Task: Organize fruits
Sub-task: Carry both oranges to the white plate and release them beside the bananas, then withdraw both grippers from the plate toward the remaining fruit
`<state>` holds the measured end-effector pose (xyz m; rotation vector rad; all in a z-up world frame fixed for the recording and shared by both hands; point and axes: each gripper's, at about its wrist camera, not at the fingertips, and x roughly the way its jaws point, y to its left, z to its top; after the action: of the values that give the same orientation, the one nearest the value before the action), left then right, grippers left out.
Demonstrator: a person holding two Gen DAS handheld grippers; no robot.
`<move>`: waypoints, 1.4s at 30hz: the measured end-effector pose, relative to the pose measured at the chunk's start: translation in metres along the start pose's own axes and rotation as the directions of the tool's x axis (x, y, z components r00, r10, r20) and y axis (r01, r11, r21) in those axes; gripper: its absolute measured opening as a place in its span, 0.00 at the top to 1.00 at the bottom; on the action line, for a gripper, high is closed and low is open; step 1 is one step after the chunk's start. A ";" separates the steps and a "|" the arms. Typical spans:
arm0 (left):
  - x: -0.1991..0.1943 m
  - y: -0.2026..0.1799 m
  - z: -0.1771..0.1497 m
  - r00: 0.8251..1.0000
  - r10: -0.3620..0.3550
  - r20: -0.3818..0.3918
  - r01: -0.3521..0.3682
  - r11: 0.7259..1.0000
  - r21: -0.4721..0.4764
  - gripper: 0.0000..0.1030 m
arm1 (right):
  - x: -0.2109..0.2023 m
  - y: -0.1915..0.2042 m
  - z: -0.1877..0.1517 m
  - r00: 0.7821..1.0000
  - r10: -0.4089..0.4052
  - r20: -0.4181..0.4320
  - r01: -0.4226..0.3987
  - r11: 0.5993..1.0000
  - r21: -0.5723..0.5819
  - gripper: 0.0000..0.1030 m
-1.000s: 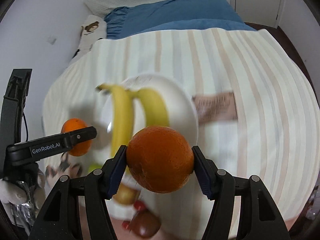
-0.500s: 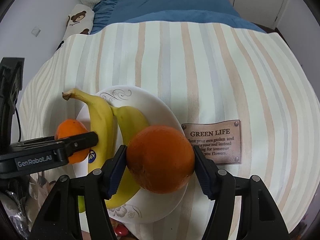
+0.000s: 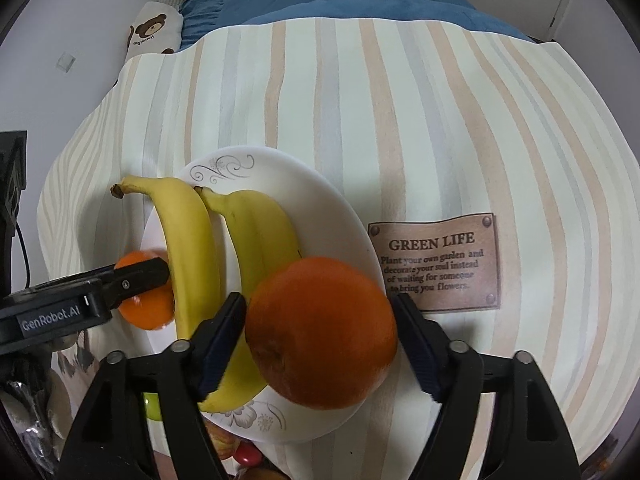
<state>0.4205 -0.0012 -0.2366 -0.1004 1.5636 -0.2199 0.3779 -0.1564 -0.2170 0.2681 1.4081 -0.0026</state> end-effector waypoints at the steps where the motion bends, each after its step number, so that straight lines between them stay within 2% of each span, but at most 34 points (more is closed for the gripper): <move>1: -0.001 0.000 -0.001 1.000 0.009 0.003 -0.009 1.000 0.003 0.28 | -0.001 0.000 -0.001 1.000 -0.001 0.004 0.001 1.000 0.001 0.19; 9: -0.028 0.015 -0.018 0.999 0.030 0.044 -0.030 1.000 -0.005 0.25 | -0.011 -0.009 -0.003 1.000 -0.004 0.015 0.004 1.000 0.007 0.18; 11: -0.030 0.013 -0.020 0.998 0.041 0.052 -0.041 0.999 -0.001 0.20 | -0.014 -0.010 -0.005 1.000 -0.003 0.017 0.003 1.000 0.008 0.17; 15: -0.036 0.008 -0.024 0.997 0.041 0.064 -0.041 0.999 -0.006 0.20 | -0.022 -0.015 -0.012 1.000 0.005 0.024 -0.005 1.000 0.012 0.16; 20: -0.053 0.014 -0.041 0.991 0.060 0.119 -0.060 0.998 -0.006 0.20 | -0.038 -0.020 -0.028 0.999 -0.005 0.039 0.005 1.000 0.009 0.06; 26: -0.083 0.013 -0.078 0.963 0.130 0.236 -0.138 0.990 0.017 0.20 | -0.060 -0.012 -0.054 0.994 -0.073 0.078 0.077 0.996 -0.046 0.05; 32: -0.114 0.016 -0.120 0.935 0.157 0.319 -0.173 0.985 0.022 0.20 | -0.093 -0.004 -0.087 0.985 -0.088 0.148 0.100 0.992 -0.074 0.04; 35: -0.124 0.005 -0.133 0.919 0.163 0.358 -0.183 0.983 0.023 0.20 | -0.117 -0.002 -0.105 0.977 -0.078 0.197 0.094 0.993 -0.072 0.04; 42: -0.170 -0.012 -0.174 0.867 0.170 0.469 -0.211 0.977 0.037 0.20 | -0.177 0.010 -0.138 0.946 -0.079 0.314 0.112 0.990 -0.089 0.04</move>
<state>0.2471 0.0341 -0.0693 0.0692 1.0728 -0.0965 0.2160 -0.1482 -0.0619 0.1044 1.1028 -0.0480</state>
